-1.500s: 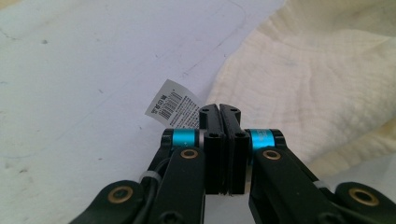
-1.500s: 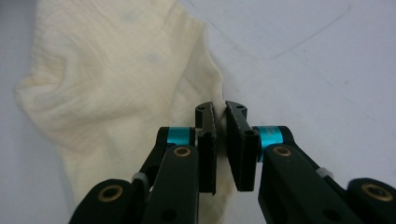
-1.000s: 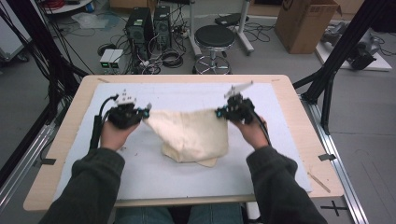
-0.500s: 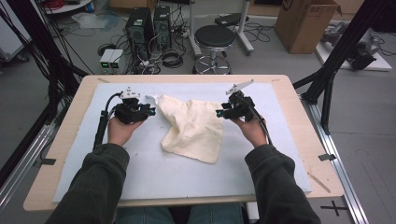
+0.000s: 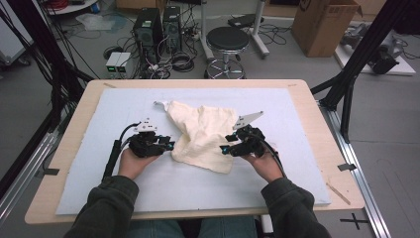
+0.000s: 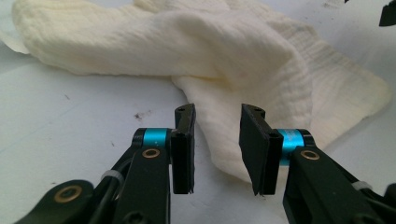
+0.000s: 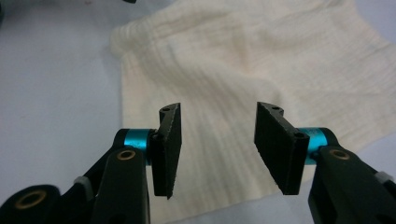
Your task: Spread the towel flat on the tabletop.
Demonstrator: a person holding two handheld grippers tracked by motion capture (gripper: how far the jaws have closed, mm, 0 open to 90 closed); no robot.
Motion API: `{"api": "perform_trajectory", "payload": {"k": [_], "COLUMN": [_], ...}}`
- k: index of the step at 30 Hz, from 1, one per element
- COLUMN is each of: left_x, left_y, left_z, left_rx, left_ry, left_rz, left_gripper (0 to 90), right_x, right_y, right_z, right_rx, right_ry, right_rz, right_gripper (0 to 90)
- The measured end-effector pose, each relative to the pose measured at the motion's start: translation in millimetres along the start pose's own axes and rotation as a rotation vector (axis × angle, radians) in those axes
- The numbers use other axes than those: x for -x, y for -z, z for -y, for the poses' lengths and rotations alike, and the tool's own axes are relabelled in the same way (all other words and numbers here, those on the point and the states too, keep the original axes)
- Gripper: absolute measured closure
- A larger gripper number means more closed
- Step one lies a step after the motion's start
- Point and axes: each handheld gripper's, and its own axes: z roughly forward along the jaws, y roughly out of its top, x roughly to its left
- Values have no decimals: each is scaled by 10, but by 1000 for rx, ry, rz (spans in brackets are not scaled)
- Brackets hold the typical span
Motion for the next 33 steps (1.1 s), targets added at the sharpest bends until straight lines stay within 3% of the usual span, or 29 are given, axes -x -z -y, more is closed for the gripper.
{"api": "perform_trajectory", "payload": {"k": [2,5,7,10,18,22,24,26,27,33], "left_x": [18,15,-6,-17,-27,0,30,48,45,70], "left_y": [-37,-92,-110,-128,-181,-202,-236,-254,-259,-211], "left_z": [23,46,53,55,80,57,49,45,45,25], "left_rx": [3,-36,-32,-44,-92,-109,-132,-139,-136,-148], "left_ry": [16,16,44,48,63,44,25,13,26,17], "left_rz": [0,-14,-21,-30,-16,-7,-17,-33,-24,-32], "left_gripper": [671,674,675,683,662,669,720,786,834,869], "right_x": [-39,-93,-121,-159,-181,-193,-206,-209,-215,-207], "right_y": [-26,-80,-138,-221,-284,-289,-287,-290,-287,-289], "right_z": [74,193,262,341,354,353,352,352,352,352], "right_rx": [2,4,-13,-48,-86,-92,-97,-96,-98,-92], "right_ry": [-7,-16,-12,-3,30,54,52,63,59,62], "right_rz": [-6,-19,-31,-39,-41,-29,-21,-20,-18,-47], "right_gripper": [511,515,522,534,552,576,591,615,637,815]}}
